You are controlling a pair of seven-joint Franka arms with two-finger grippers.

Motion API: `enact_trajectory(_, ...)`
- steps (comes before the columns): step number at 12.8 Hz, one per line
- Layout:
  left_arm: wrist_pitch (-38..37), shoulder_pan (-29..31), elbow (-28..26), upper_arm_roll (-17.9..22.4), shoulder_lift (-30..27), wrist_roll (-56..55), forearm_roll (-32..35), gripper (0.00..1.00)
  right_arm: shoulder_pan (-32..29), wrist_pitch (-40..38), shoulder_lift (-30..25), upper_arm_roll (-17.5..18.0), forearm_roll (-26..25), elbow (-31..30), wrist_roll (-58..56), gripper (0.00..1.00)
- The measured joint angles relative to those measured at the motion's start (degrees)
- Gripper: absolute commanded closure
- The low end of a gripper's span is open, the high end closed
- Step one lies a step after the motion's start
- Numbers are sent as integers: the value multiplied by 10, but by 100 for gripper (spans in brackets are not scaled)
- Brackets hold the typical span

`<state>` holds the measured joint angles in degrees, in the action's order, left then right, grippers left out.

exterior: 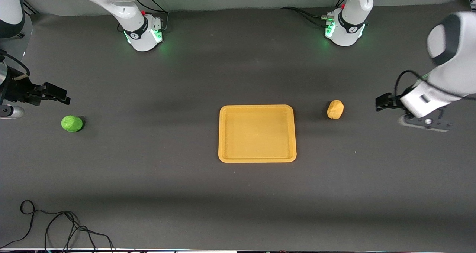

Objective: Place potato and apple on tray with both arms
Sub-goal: 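Reach the left gripper down to the yellow potato and grasp it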

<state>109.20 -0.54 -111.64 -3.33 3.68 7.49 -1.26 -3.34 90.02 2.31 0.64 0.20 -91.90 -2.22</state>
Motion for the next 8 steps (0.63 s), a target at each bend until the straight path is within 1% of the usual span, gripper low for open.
enact_trajectory(2,78,-14,-59,-1,25,0,0,1,0,0,0,0,0,1,0,0)
enact_trajectory(3,101,-19,-89,-1,39,7,0,1,0,0,1,0,0,1,0,0)
enact_trajectory(4,112,-23,-117,-2,57,30,0,1,0,0,1,0,0,2,0,0)
enact_trajectory(6,119,-25,-146,-1,93,109,-16,2,0,0,1,0,0,3,0,0)
enact_trajectory(8,120,-24,-154,1,122,200,-74,2,0,0,1,0,0,4,0,0)
